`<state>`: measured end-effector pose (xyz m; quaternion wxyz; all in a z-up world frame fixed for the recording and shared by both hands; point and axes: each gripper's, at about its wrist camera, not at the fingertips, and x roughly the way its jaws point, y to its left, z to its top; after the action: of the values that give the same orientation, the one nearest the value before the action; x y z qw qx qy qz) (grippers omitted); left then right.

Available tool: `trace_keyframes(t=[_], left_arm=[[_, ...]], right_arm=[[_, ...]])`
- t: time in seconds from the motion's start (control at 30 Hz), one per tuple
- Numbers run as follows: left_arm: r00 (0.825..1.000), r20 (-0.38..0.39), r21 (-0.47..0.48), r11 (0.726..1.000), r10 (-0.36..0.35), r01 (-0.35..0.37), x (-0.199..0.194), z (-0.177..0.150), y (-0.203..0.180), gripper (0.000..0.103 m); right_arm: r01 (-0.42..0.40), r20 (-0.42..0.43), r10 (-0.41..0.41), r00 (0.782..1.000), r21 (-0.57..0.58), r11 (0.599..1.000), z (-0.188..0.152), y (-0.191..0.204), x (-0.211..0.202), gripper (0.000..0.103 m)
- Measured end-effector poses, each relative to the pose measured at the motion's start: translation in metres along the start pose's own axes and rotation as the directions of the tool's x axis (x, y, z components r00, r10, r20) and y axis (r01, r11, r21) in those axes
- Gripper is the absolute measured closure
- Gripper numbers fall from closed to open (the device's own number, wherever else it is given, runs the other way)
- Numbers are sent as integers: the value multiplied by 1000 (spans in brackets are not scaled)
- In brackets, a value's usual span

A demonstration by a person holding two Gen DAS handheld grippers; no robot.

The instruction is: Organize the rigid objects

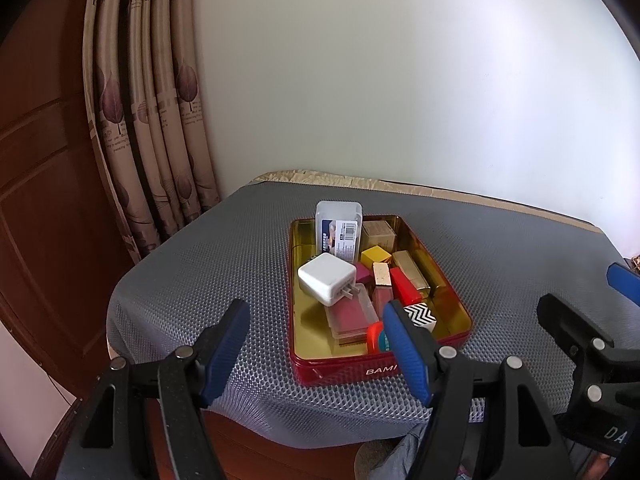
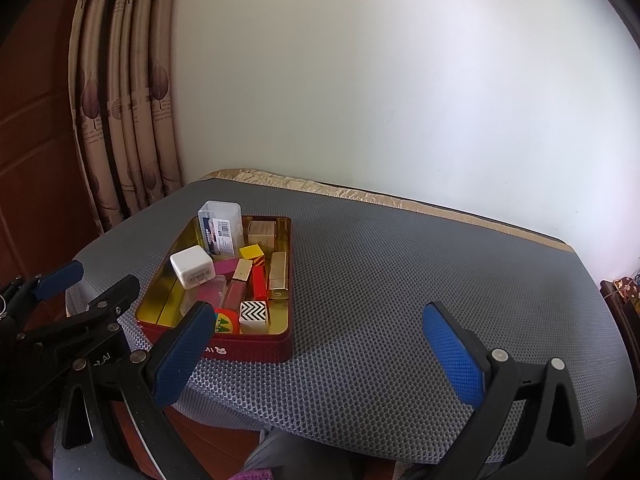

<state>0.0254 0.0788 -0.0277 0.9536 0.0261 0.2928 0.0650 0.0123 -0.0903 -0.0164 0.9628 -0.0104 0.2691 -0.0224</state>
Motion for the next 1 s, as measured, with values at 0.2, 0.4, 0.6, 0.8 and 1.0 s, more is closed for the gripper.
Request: trace_keyframes(t=[0.2, 0.4, 0.6, 0.8, 1.0], left_arm=[[1000, -2, 3, 1000, 2, -2, 1, 0, -1, 32], [1000, -13, -3, 1000, 8, -8, 2, -1, 1, 32], [1000, -23, -9, 1000, 9, -10, 5, 0, 3, 32], [999, -30, -2, 1000, 11, -11, 6, -1, 2, 32], [999, -31, 5, 1000, 14, -14, 6, -1, 1, 32]], right_arm=[[0, 0, 0, 1000, -1, 1000, 1, 0, 0, 0], [-1, 0, 1, 1000, 0, 1000, 1, 1, 0, 0], [-3, 0, 3, 1000, -2, 1000, 0, 1, 0, 0], [-1, 1, 1, 1000, 1, 1000, -1, 1, -2, 0], [-1, 1, 1, 1000, 0, 1000, -2, 1, -1, 0]])
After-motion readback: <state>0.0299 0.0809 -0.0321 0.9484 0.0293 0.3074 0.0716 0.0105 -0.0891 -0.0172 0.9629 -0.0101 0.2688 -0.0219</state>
